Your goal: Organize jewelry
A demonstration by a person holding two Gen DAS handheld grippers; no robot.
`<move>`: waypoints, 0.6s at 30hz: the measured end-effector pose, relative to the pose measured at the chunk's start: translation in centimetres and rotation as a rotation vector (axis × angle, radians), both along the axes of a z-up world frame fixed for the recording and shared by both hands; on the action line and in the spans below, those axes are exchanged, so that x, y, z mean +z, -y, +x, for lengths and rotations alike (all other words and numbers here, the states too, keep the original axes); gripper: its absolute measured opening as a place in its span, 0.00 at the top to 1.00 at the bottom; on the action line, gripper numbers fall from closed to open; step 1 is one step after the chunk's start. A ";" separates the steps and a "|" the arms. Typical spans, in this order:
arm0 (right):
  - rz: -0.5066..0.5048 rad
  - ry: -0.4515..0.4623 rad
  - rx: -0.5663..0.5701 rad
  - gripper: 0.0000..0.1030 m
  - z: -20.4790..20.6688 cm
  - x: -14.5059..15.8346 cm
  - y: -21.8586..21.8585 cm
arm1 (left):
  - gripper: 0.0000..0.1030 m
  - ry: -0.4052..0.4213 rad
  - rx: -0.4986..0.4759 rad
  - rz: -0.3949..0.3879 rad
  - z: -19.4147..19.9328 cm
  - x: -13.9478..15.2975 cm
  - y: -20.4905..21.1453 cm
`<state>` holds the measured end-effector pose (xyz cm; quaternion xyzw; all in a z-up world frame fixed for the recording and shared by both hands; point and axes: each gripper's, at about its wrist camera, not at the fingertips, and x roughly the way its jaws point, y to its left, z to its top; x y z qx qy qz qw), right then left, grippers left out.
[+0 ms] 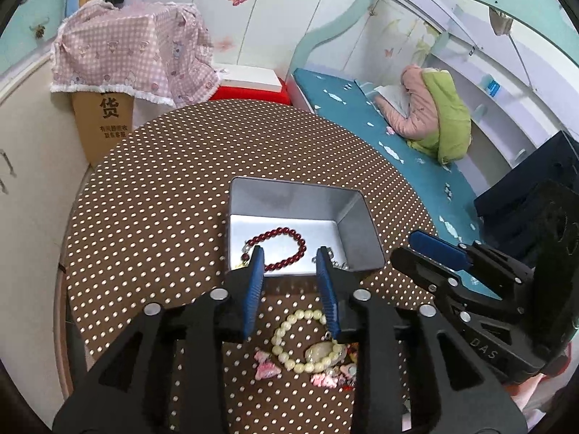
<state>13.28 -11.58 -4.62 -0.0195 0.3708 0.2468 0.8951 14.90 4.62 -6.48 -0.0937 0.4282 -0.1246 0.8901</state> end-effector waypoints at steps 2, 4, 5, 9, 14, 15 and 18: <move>0.003 -0.003 0.007 0.66 -0.7 0.0 0.0 | 0.58 0.008 0.001 0.013 -0.9 0.1 0.0; 0.008 -0.011 0.015 0.66 -1.4 -0.2 0.0 | 0.52 0.009 0.009 0.031 -1.8 -0.1 -0.2; 0.007 -0.017 0.019 0.66 -1.5 -0.3 -0.1 | 0.52 0.006 0.015 0.038 -2.1 -0.3 -0.3; -0.006 -0.068 0.034 0.66 -1.9 -1.8 -0.5 | 0.46 -0.021 0.045 0.051 -3.2 -1.4 -1.1; -0.036 -0.149 0.041 0.66 -1.5 -4.3 -1.5 | 0.37 -0.042 0.067 0.066 -4.4 -2.6 -1.8; -0.043 -0.160 0.043 0.66 -1.4 -4.7 -1.7 | 0.36 -0.045 0.070 0.068 -4.5 -2.7 -1.8; -0.059 -0.183 0.051 0.66 -1.2 -5.6 -2.2 | 0.30 -0.057 0.088 0.073 -5.0 -3.4 -2.3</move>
